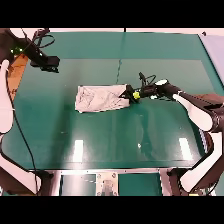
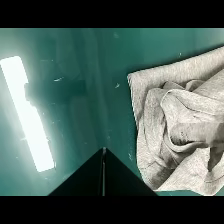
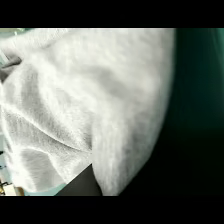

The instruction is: Fold the shirts.

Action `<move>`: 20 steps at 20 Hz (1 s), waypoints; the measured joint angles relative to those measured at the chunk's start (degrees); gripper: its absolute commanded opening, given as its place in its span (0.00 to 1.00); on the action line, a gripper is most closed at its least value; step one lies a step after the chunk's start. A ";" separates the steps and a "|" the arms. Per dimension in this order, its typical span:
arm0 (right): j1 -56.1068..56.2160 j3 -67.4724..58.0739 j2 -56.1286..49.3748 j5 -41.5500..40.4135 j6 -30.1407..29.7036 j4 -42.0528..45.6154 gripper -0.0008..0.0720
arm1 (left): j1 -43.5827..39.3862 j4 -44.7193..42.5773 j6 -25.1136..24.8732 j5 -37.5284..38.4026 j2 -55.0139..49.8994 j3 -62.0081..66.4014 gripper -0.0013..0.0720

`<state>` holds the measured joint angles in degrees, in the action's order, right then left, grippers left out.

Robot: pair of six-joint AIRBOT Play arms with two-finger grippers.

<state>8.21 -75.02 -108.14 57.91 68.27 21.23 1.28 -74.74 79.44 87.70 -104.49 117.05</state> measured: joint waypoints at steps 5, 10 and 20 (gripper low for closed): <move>-1.18 -10.29 4.55 5.38 1.20 -1.22 0.02 | -0.02 0.13 0.02 -0.02 0.00 -0.55 0.05; -11.98 -21.84 15.98 9.38 12.24 14.60 0.02 | 0.00 0.17 0.02 -0.04 0.07 -0.66 0.05; -50.49 -23.21 26.25 13.27 32.59 28.26 0.02 | -0.02 3.48 0.61 -0.02 0.07 -0.66 0.05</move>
<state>-42.28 -98.24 -81.89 71.18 100.86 49.50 1.26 -71.26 80.05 87.68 -104.42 116.40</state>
